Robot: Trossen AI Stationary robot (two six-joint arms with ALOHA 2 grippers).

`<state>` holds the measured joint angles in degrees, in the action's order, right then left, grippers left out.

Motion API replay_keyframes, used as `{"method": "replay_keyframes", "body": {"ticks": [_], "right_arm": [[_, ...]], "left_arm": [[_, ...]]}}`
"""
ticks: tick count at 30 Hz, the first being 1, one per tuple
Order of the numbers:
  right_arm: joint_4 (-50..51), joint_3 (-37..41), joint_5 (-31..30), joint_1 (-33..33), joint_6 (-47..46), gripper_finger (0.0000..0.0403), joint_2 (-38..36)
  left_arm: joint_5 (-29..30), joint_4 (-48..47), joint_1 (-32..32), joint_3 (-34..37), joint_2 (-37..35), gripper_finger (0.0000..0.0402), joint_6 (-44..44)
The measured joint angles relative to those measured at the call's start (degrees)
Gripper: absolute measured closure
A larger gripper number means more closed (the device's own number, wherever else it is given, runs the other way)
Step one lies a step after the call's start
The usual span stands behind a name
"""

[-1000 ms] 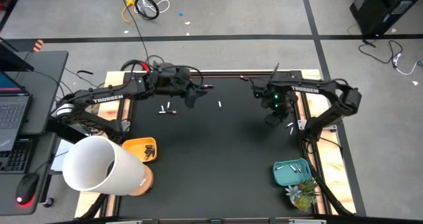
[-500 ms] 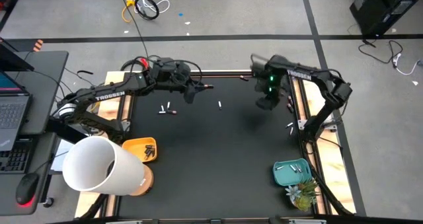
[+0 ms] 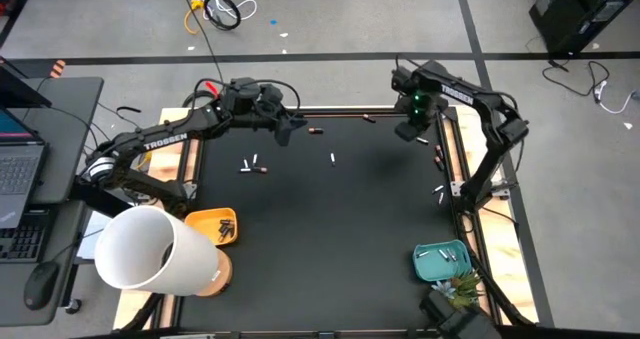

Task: Sort batteries
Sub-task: Put the black battery into the yellow bin

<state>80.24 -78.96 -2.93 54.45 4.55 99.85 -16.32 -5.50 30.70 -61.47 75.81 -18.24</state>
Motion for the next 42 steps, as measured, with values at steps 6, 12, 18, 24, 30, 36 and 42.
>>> {"method": "replay_keyframes", "body": {"ticks": [6, 12, 18, 24, 30, 36, 42], "right_arm": [[-8.36, 8.43, -0.39, 2.99, 0.27, 0.0297, -5.35], [-9.16, 15.33, -1.04, 2.55, 2.7, 0.0297, -8.88], [-13.43, 18.72, -1.37, 1.86, 1.63, 0.0298, -12.31], [-10.81, 21.74, -5.7, 0.02, 9.69, 0.0303, -12.05], [-13.09, 25.39, -13.07, -3.27, 9.31, 0.0304, -11.87], [-8.16, 23.4, -13.73, -4.91, 8.7, 0.0306, -10.5], [-1.6, 19.06, -13.83, -9.52, 11.32, 0.0309, -10.59]], "left_arm": [[-0.07, -0.22, -0.02, 0.0, 0.0, 0.025, -1.56], [-0.04, -0.19, -0.02, 0.0, 0.0, 0.025, -1.53], [0.07, 0.05, 0.04, 0.0, 0.0, 0.025, -1.53], [0.11, 0.13, 0.04, 0.0, 0.0, 0.025, -1.53], [0.13, 0.11, 0.04, 0.02, 0.0, 0.025, -1.82], [0.15, 0.09, 0.04, 0.02, 0.0, 0.025, -1.9], [0.15, 1.17, 0.04, 0.04, 0.0, 0.025, -1.92]]}}
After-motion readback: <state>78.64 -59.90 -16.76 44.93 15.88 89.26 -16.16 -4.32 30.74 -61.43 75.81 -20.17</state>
